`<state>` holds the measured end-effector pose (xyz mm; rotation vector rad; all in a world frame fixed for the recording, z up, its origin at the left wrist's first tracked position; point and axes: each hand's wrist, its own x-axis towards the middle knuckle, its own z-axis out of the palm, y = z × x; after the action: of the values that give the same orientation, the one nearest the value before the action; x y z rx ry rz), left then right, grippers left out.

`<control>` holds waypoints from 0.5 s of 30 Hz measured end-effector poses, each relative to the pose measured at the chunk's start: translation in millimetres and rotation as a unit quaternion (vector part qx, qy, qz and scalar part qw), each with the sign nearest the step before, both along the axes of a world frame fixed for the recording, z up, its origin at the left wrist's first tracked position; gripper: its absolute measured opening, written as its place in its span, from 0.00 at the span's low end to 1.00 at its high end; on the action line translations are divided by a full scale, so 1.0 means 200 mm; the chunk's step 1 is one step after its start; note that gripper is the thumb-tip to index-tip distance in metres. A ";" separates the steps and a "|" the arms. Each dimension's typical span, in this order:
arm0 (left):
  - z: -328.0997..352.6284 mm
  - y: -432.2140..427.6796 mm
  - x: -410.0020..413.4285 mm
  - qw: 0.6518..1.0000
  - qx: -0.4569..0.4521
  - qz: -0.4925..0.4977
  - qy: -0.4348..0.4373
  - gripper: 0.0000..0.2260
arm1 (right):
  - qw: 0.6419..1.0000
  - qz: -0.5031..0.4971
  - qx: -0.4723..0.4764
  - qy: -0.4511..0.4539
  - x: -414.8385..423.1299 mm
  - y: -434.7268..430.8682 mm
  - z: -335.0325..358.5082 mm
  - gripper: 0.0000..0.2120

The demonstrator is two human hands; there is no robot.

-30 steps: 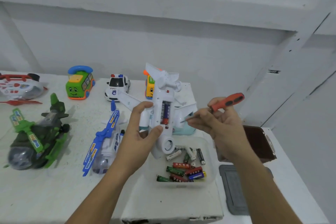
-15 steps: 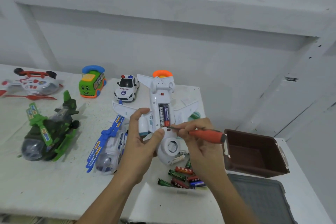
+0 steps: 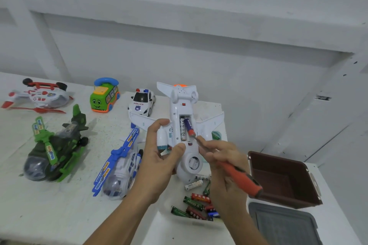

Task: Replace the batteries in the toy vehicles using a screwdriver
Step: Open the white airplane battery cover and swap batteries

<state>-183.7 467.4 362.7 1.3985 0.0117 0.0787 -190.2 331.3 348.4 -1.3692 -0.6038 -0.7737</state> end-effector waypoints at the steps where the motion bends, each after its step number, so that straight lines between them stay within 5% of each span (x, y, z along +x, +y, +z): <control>1: -0.01 0.00 0.00 1.000 0.008 0.000 0.000 0.23 | 1.000 -0.009 -0.001 0.006 -0.01 0.00 0.00 0.20; 6: -0.05 0.02 0.00 0.997 0.077 -0.009 -0.030 0.23 | 0.968 -0.009 0.126 0.218 -0.06 -0.04 0.07 0.09; 15: -0.06 0.03 -0.02 0.988 0.142 -0.010 -0.052 0.23 | 0.941 0.026 0.033 0.335 0.16 -0.17 0.19 0.05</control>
<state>-188.1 474.3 350.0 1.6768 -0.1041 0.1420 -158.7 296.5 386.4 -1.4369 -0.0728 -0.2438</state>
